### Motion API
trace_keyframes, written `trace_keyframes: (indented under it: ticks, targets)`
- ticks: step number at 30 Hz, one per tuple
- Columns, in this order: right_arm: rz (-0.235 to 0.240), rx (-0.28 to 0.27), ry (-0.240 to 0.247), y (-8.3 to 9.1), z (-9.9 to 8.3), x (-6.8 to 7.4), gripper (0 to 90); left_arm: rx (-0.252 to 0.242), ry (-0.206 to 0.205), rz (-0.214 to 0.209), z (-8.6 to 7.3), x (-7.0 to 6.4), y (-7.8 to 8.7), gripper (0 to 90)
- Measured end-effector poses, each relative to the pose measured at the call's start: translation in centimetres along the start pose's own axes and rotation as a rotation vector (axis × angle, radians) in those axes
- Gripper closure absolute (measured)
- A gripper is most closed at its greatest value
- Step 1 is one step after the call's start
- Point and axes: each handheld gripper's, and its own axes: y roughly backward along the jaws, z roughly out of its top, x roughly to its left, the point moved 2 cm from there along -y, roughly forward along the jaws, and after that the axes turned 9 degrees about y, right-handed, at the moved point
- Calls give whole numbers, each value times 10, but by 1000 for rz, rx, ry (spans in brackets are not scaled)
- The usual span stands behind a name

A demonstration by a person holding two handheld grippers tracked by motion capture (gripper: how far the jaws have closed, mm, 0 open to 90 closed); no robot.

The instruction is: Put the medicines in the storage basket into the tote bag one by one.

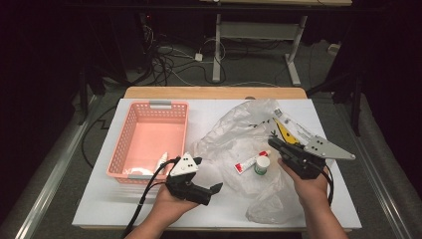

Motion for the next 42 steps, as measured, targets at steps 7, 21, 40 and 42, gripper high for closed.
trace_keyframes:
  ticks: [7, 21, 40, 42]
  targets:
    - [-1, -6, 1, 2, 1, 0, 900, -36, 32, 57, 2, 17, 20, 0]
    - [-5, -14, 2, 4, 3, -2, 900, -56, 109, 212, -2, 61, 51, 0]
    - [-7, -13, 7, 5, 2, -3, 900, -98, 223, 327, -14, 100, 88, 0]
    - [-8, -15, 2, 4, 2, -3, 900, -98, 229, 339, -15, 103, 91, 0]
